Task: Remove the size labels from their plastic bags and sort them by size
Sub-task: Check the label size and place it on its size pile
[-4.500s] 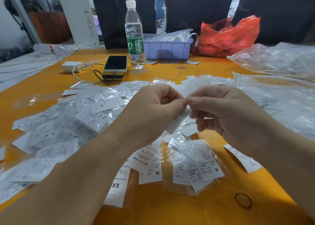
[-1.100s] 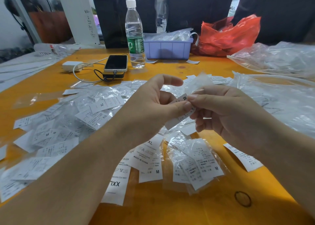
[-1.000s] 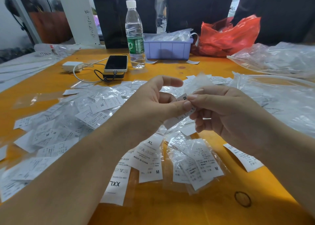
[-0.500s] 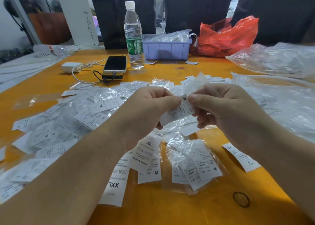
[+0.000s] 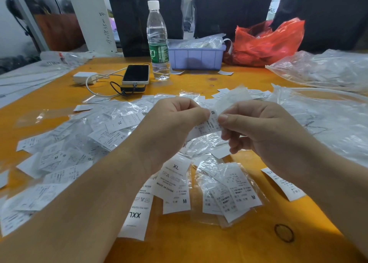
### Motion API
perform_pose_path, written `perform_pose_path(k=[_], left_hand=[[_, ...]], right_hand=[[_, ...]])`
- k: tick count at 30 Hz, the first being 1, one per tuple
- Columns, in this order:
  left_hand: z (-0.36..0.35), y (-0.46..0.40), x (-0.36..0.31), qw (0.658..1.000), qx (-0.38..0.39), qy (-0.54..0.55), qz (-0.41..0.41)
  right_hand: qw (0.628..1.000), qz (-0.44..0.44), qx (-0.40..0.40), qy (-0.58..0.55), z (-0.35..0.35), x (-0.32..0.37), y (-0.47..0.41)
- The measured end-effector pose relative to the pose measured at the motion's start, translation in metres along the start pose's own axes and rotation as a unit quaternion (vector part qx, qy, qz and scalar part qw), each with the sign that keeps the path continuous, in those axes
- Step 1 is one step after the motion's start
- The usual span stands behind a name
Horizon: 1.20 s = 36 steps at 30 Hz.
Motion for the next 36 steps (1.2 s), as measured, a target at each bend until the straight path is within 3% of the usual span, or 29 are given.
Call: perform_pose_path(k=[22, 27, 36], left_hand=[[-0.002, -0.001, 0.001, 0.997, -0.004, 0.028, -0.067], [-0.002, -0.002, 0.001, 0.996, 0.046, 0.067, -0.029], [-0.008, 0.001, 0.001, 0.993, 0.029, 0.101, -0.047]], right_hand=[[0.999, 0.02, 0.006, -0.026, -0.004, 0.0, 0.002], [0.998, 0.026, -0.037, -0.047, 0.006, 0.002, 0.001], [0.994, 0.039, -0.079, -0.063, 0.003, 0.002, 0.003]])
Point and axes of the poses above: each hand's wrist, its own y-axis away from the middle knuckle, its own z-axis out of the back of the hand, x = y × z, the point moved 4 cm from there along -y, towards the middle knuckle, and after that the axes turned 6 degrees about y, right-handed, at the moved point
